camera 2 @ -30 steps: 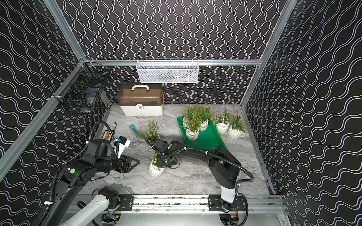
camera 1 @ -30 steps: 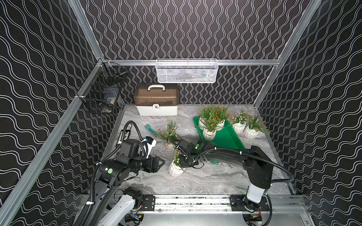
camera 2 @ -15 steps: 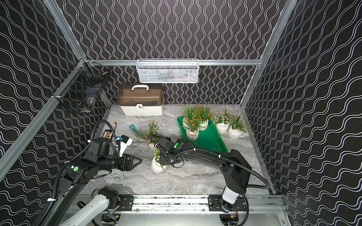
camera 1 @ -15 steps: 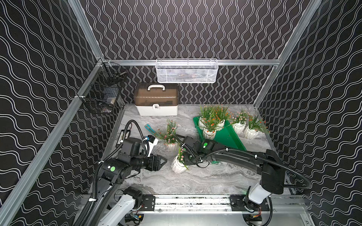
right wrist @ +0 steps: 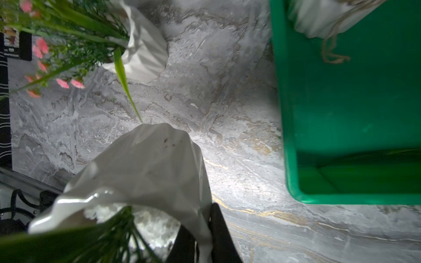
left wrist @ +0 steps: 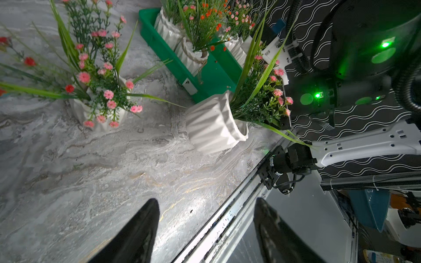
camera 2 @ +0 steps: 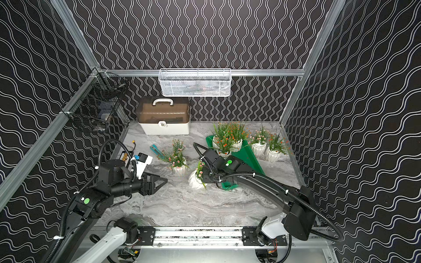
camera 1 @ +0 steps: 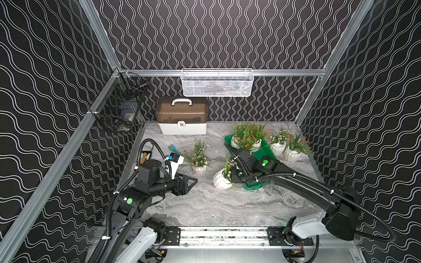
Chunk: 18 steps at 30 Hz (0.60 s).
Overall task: Put the potted gypsophila into the storage box
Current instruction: Pick up the baby's breath potted plant from the center of the board, then place the baby's breath potted plant at the storage box.
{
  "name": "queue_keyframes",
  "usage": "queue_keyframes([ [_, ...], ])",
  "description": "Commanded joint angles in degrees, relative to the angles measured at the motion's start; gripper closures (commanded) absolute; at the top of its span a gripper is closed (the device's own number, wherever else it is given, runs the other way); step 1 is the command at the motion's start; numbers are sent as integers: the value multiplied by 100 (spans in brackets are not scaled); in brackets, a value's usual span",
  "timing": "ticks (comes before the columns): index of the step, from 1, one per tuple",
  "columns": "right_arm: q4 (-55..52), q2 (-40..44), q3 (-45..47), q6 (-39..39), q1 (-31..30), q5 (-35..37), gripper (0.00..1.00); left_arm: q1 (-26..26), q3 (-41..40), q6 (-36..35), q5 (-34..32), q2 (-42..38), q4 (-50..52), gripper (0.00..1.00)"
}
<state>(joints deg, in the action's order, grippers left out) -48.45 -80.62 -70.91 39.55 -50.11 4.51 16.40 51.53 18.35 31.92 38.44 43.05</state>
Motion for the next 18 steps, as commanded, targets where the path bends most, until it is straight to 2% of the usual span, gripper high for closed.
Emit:
queue_keyframes([
  [1, -241, 315, 21, -160, 247, 87, 88, -3, -35, 167, 203, 43, -615, 30],
  [10, -668, 980, 107, -528, 1139, 287, 88, -1, -381, 322, 455, -62, -1726, 30],
  [18, -852, 989, 174, -872, 2149, 610, 85, 6, -856, 453, 710, -305, -2948, 30],
])
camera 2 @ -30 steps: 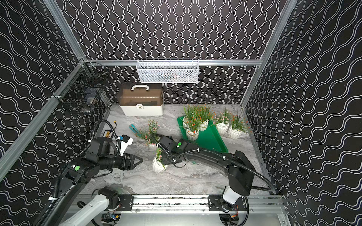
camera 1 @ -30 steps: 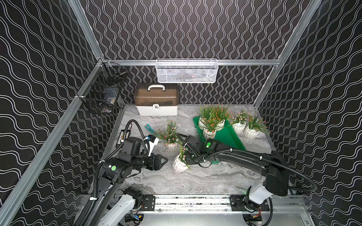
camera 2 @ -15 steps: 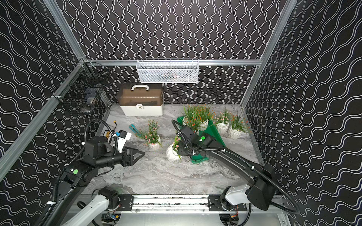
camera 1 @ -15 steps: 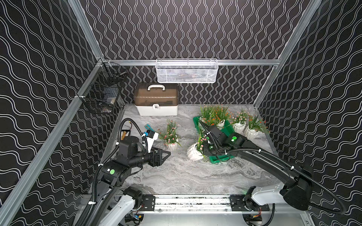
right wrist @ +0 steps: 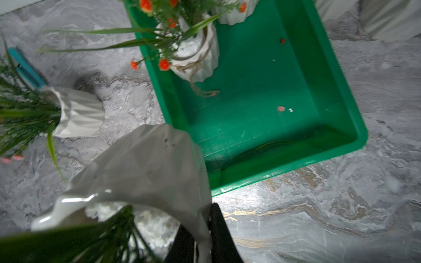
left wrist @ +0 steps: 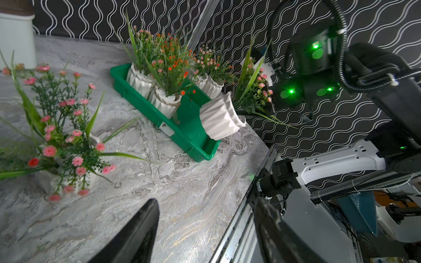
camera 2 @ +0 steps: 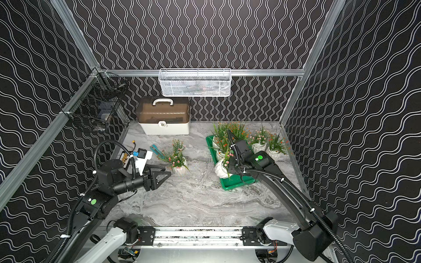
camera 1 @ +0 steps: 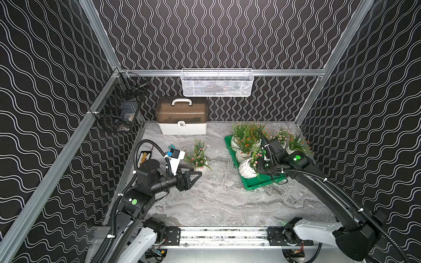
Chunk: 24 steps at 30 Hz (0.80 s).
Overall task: Put the potted gypsophila into the storage box
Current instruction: Place the baby's breath potted plant at the storage box.
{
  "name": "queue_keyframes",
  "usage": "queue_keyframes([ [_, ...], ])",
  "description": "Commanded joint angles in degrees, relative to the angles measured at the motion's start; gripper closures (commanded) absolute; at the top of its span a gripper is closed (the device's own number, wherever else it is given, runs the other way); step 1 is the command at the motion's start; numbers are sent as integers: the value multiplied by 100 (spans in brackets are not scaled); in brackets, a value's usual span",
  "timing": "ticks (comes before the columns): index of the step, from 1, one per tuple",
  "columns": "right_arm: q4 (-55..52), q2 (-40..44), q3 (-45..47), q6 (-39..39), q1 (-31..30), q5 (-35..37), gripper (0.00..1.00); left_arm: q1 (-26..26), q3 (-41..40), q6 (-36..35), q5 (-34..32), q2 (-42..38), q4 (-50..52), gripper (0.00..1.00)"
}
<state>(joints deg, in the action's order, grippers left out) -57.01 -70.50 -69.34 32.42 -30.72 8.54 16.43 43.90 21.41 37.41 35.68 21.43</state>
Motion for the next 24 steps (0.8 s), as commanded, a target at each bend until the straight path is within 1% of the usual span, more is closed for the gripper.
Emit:
queue_keyframes([
  [1, 73, -36, 79, -212, 365, 202, 85, 7, -140, 177, 162, -39, -865, 30],
  [2, 127, -66, 108, -255, 434, 173, 85, 12, -159, 204, 172, -14, -924, 30],
  [3, 153, -97, 141, -292, 720, 143, 85, 13, -182, 219, 179, 29, -955, 30],
  [6, 271, -157, 181, -366, 1103, 129, 85, 53, -207, 204, 198, 109, -966, 30],
  [12, 534, -412, 271, -461, 1670, -5, 85, 154, -373, -72, -19, 48, -1043, 30],
  [19, 759, -738, 194, -509, 2029, -156, 85, 182, -601, -275, -111, 19, -1282, 29],
  [24, 906, -1074, 96, -553, 2176, -202, 85, 180, -559, -465, -212, -3, -1030, 27],
])
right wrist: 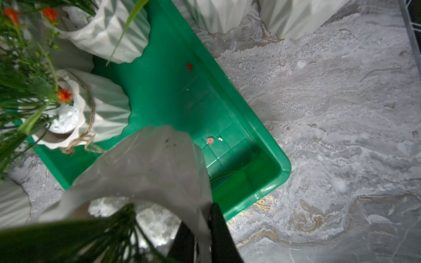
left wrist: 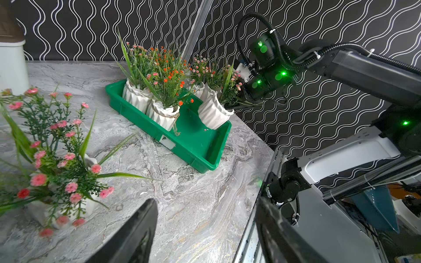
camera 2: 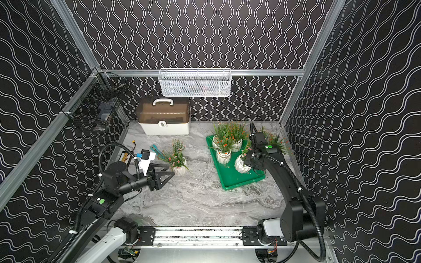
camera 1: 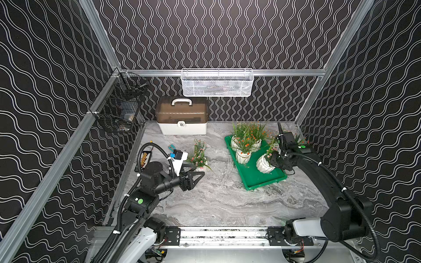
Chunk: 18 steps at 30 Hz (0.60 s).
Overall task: Put the potted gypsophila into the storage box
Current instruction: Place the baby's breath potted plant at the storage box.
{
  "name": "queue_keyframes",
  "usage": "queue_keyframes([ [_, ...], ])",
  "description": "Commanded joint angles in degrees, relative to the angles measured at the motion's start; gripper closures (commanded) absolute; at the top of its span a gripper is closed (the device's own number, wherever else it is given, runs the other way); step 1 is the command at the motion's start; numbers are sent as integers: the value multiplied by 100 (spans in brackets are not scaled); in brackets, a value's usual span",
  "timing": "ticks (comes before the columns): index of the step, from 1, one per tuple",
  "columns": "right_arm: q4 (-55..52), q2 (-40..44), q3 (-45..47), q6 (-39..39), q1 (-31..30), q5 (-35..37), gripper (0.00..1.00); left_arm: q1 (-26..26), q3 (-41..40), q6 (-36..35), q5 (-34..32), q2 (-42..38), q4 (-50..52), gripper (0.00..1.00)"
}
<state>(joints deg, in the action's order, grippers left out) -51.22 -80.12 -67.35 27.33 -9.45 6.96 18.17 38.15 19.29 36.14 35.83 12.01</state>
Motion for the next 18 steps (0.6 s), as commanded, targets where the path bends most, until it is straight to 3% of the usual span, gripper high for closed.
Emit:
queue_keyframes([
  [1, 368, -195, -125, -44, 65, -54, 85, 10, 17, -281, -143, -22, -17, 27],
  [18, 884, -1599, -788, -118, 277, -216, 85, -34, 75, -365, -332, 80, 343, 25],
])
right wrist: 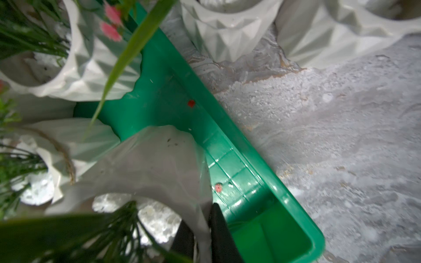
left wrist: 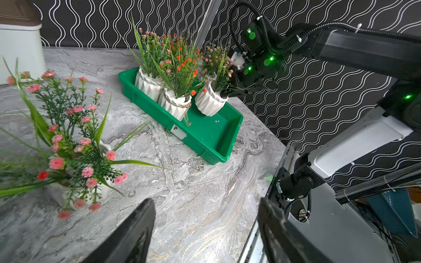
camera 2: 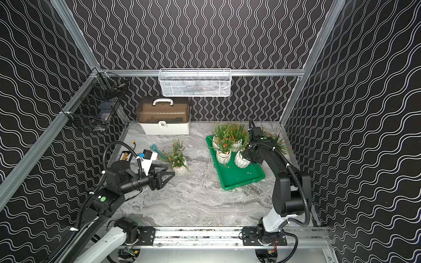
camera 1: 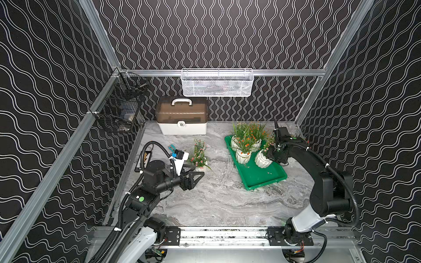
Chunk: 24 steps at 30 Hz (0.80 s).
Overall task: Put the potted gypsophila into the storage box
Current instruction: Place the baby's breath potted plant at the storage box.
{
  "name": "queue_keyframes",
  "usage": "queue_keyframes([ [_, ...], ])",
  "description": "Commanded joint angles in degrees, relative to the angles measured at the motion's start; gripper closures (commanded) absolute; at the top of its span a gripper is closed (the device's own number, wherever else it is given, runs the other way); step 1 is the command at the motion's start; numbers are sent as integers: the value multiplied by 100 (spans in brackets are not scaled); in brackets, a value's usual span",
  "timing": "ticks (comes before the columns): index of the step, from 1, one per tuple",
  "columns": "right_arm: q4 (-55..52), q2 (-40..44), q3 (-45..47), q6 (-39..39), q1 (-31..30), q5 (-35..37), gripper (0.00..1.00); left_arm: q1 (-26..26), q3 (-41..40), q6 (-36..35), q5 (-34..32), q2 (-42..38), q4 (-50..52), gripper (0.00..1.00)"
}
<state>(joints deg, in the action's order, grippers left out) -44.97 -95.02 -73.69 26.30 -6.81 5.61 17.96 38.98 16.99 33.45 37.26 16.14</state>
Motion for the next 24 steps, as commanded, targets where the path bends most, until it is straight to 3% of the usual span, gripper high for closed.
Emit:
queue_keyframes([
  [1, 276, -197, -216, -20, 13, -94, 84, -14, -35, -127, -47, -94, -115, 25],
  [24, 463, -1220, -913, 137, 39, -285, 86, -12, 21, -205, -53, -8, 82, 25],
])
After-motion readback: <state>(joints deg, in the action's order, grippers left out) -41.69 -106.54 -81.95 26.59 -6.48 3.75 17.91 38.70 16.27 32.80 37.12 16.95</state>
